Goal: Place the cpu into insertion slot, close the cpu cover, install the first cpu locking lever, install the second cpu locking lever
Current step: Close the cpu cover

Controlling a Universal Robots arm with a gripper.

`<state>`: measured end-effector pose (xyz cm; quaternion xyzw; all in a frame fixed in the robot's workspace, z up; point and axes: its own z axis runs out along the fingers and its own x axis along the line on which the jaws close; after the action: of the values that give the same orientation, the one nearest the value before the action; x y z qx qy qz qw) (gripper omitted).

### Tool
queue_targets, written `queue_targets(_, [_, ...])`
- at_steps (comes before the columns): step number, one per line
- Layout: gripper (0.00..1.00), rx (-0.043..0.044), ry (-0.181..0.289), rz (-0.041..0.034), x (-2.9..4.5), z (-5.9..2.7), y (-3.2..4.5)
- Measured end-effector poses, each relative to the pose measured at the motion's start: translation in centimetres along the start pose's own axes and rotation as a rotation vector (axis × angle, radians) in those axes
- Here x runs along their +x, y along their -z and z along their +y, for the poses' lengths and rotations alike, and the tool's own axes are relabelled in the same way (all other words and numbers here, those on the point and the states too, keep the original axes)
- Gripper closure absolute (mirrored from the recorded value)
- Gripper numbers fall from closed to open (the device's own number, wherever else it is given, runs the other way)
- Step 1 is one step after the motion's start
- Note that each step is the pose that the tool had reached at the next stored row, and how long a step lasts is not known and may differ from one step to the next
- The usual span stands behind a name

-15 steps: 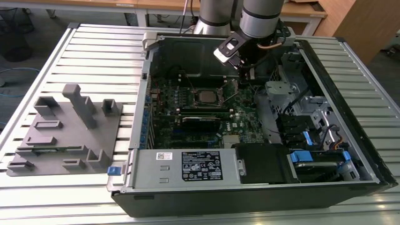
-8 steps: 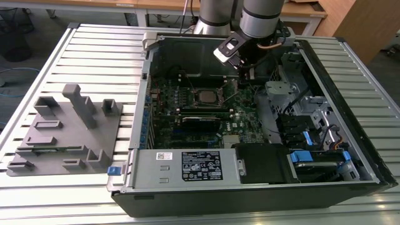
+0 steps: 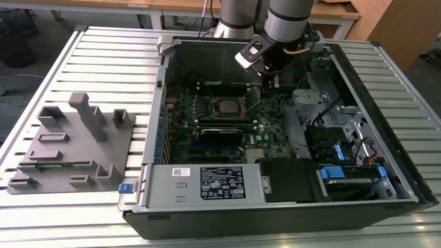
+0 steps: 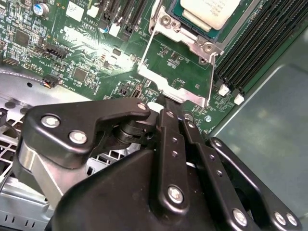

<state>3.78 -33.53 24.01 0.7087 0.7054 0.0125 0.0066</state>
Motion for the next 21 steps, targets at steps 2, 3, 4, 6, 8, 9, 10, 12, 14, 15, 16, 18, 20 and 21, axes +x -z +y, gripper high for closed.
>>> queue_targets(2, [0.89,-0.0004,0.0,0.0001,0.0,-0.12,0.0])
queue_targets(3, [0.89,-0.0027,0.0,0.0001,0.0,-0.28,0.0])
queue_targets(4, [0.89,-0.0061,0.0,0.0,0.0,-0.5,0.0])
queue_targets(6, [0.89,-0.0208,0.0,0.0,0.03,-1.47,0.01])
queue_targets(8, [0.89,-0.0322,0.0,0.0,0.04,-2.15,0.02])
queue_targets(9, [0.89,-0.0371,0.0,0.0,0.05,-2.46,0.03])
queue_targets(10, [0.89,-0.0414,0.0,0.0002,0.06,-2.76,0.02])
queue_targets(12, [0.89,-0.0488,0.0,0.0005,0.06,-3.38,0.01])
queue_targets(14, [0.89,-0.0558,0.0,0.0004,0.08,-4.04,0.02])
queue_targets(15, [0.89,-0.0591,0.0,0.0003,0.08,-4.36,0.02])
queue_targets(16, [0.89,-0.0623,0.0,0.0002,0.08,-4.68,0.03])
queue_targets(18, [0.89,-0.0681,0.001,0.0002,0.08,-5.27,0.03])
queue_targets(20, [0.89,-0.0718,0.0,0.0004,0.09,-5.67,0.03])
queue_targets(21, [0.89,-0.0719,0.0,0.0004,0.09,-5.69,0.02])
